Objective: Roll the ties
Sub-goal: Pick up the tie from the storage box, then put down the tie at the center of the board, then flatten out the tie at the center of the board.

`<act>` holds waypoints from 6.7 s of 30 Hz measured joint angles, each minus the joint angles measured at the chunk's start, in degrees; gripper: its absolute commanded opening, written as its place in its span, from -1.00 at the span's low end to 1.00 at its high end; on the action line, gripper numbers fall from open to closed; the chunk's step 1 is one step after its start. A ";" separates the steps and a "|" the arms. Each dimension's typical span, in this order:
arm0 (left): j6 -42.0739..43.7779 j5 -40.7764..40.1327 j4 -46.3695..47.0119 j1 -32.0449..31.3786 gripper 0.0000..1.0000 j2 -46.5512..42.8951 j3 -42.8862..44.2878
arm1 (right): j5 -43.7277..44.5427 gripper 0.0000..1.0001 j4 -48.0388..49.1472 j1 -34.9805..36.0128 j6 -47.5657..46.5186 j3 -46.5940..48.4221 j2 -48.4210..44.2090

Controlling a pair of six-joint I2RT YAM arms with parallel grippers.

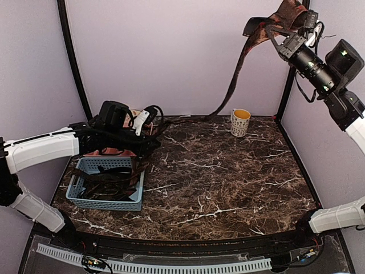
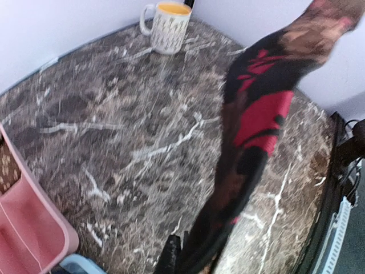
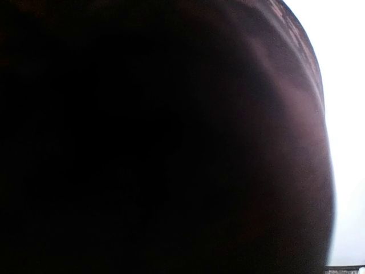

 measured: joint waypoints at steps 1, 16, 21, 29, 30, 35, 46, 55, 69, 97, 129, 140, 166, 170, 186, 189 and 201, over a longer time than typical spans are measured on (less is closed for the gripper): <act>0.04 0.57 -0.13 -0.33 -1.00 -0.28 1.90 | 0.04 -1.00 0.09 -0.07 0.04 -1.33 -0.42; -1.64 11.69 3.56 -3.41 -1.00 1.90 32.06 | -4.50 -1.00 0.28 -0.15 4.79 -20.52 2.08; -1.55 13.31 4.09 -8.02 -1.00 9.97 39.60 | -1.51 -1.00 -2.47 -1.49 4.74 -24.20 -1.86; -0.50 14.45 1.14 -15.78 -1.00 28.04 61.07 | 3.74 -1.00 -5.16 -5.05 5.60 -29.35 -8.26; -0.50 14.84 1.01 -16.46 -1.00 30.08 64.32 | 4.22 -1.00 -5.70 -5.44 5.86 -30.08 -8.55; -0.90 15.80 1.75 -17.64 -1.00 33.07 69.77 | 6.34 -1.00 -8.96 -7.50 6.73 -31.69 -9.79; -5.33 8.76 8.24 -12.96 -1.00 9.57 23.91 | 11.37 -1.00 -22.18 -8.61 7.15 -32.59 -11.50; -11.56 7.30 12.13 -10.82 -1.00 -1.92 3.78 | 18.14 -1.00 -49.79 -8.63 20.90 -35.98 -22.82; -21.62 -1.22 3.50 -5.07 -1.00 1.29 3.87 | 19.21 -0.78 -61.61 -8.94 29.51 -44.02 0.04; -21.20 -0.94 -3.08 7.87 -1.00 11.87 5.31 | 1.20 0.40 -48.37 -12.41 3.72 -35.95 8.66; -18.62 -0.81 -3.56 7.89 -1.00 12.85 6.45 | 18.51 -1.00 -41.55 8.22 -5.55 -35.19 26.36; -18.23 -2.43 -5.14 8.92 -1.00 12.83 6.54 | 29.18 -1.00 -50.66 -5.16 -5.49 -22.08 12.31; -17.79 -5.20 -7.06 11.08 -1.00 9.60 6.54 | 1.11 0.17 -39.93 -6.08 -5.07 -32.35 9.44; -17.81 -4.94 -7.06 11.10 -1.00 9.60 6.54 | -1.33 0.12 -39.26 6.34 -1.27 -35.58 13.33; -17.84 -3.69 -6.88 11.10 -1.00 9.60 6.40 | 9.29 0.14 -42.38 22.99 10.62 -39.43 22.53; -17.84 -3.50 -6.75 11.10 -1.00 9.60 6.40 | 9.86 0.04 -41.11 23.10 12.20 -41.00 21.16; -17.86 -2.93 -6.75 11.13 -1.00 9.60 6.40 | 12.07 -1.00 -39.56 24.72 13.20 -41.11 22.10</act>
